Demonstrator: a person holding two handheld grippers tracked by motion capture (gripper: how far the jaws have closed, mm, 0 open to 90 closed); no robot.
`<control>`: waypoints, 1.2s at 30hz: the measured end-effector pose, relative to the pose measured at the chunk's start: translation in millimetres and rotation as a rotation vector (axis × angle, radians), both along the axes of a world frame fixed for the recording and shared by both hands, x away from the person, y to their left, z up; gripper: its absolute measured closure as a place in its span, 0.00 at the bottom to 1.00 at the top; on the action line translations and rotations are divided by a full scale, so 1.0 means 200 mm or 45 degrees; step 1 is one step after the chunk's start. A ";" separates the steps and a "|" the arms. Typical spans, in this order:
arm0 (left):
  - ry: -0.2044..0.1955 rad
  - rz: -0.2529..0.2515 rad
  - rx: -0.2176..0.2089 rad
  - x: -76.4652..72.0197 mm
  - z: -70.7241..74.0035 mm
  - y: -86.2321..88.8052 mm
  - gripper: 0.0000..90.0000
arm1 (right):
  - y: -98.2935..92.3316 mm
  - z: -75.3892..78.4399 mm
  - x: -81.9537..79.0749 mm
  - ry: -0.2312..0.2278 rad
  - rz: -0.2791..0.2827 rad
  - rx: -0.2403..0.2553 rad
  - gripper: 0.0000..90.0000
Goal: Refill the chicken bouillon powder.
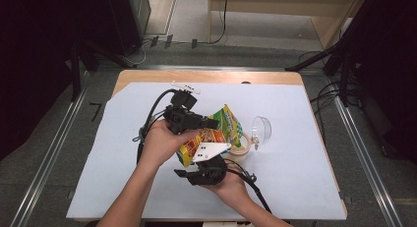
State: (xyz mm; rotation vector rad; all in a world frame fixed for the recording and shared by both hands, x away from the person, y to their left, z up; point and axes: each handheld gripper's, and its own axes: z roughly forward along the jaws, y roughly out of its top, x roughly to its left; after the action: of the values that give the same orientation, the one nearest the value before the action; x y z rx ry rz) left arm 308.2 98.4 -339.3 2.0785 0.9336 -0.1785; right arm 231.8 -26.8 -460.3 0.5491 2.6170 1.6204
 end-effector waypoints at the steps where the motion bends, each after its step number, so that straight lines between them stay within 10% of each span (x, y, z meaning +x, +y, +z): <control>1: -0.003 -0.003 0.003 0.00 0.00 0.00 0.95 | 0.00 -0.01 0.00 -0.001 -0.001 0.006 0.66; 36: 0.055 -0.049 0.000 0.00 -0.07 0.16 0.97 | -0.08 -0.11 0.01 -0.025 -0.106 0.049 0.51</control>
State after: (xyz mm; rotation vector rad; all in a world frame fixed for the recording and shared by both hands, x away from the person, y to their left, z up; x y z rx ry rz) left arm 309.0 131.2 -353.1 2.1010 0.9202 -0.2442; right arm 234.3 -42.3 -481.7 0.6315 2.5183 1.6460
